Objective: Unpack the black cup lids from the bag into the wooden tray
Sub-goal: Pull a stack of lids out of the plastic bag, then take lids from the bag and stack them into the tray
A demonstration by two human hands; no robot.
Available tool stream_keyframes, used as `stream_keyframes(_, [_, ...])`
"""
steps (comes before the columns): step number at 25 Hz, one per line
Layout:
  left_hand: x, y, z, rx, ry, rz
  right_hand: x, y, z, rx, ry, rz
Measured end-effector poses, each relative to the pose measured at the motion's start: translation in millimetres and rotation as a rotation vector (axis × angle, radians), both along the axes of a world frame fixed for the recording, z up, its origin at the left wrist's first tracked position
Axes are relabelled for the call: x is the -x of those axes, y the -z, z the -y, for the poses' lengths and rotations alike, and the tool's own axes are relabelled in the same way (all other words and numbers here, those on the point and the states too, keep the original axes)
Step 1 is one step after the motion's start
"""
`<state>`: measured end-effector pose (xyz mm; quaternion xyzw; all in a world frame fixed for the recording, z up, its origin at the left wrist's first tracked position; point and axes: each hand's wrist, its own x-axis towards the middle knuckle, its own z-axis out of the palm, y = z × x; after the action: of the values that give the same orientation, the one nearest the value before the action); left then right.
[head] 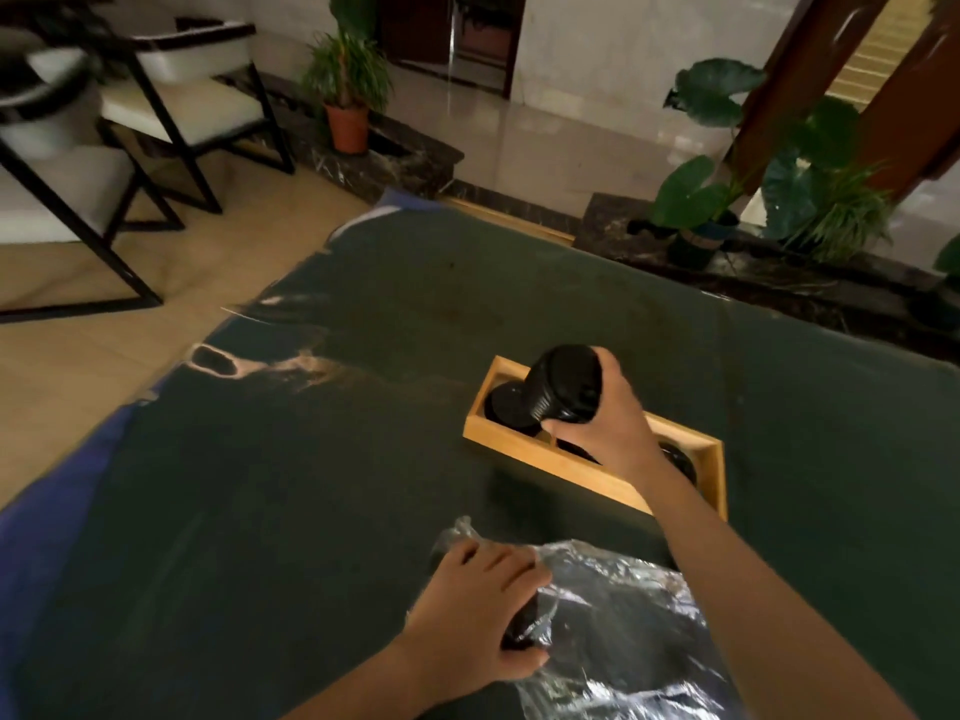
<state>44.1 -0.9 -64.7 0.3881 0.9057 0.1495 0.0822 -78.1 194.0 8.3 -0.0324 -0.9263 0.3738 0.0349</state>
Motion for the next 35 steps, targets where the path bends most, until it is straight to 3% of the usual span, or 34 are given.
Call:
stream_keyframes(3, [6, -1, 0, -0.003, 0.024, 0.028, 41, 35, 29, -0.073, 0.045, 0.118])
stream_keyframes(6, [8, 7, 4, -0.001, 0.046, -0.087, 60, 58, 46, -0.198, 0.096, 0.175])
stream_keyframes(12, [7, 14, 4, 0.029, 0.064, -0.050, 71, 69, 41, -0.412, 0.120, 0.299])
stream_keyframes(14, [6, 14, 5, 0.031, 0.060, -0.046, 70, 67, 35, -0.402, 0.070, 0.339])
stream_keyframes(16, [6, 12, 5, -0.002, 0.055, -0.033, 67, 63, 32, -0.412, 0.028, 0.306])
stream_keyframes(20, [8, 9, 7, -0.005, 0.051, -0.033, 56, 62, 38, -0.553, -0.146, 0.012])
stream_keyframes(23, [8, 6, 6, 0.001, 0.060, -0.040, 48, 76, 45, -0.684, -0.293, 0.036])
stream_keyframes(26, [8, 3, 6, 0.003, 0.031, -0.047, 46, 90, 47, -0.766, -0.308, 0.032])
stream_keyframes(29, [9, 3, 7, -0.017, 0.026, -0.050, 43, 89, 50, -0.724, -0.293, 0.023])
stream_keyframes(35, [9, 2, 9, 0.040, 0.033, -0.118, 2, 13, 40, -0.367, -0.194, -0.156])
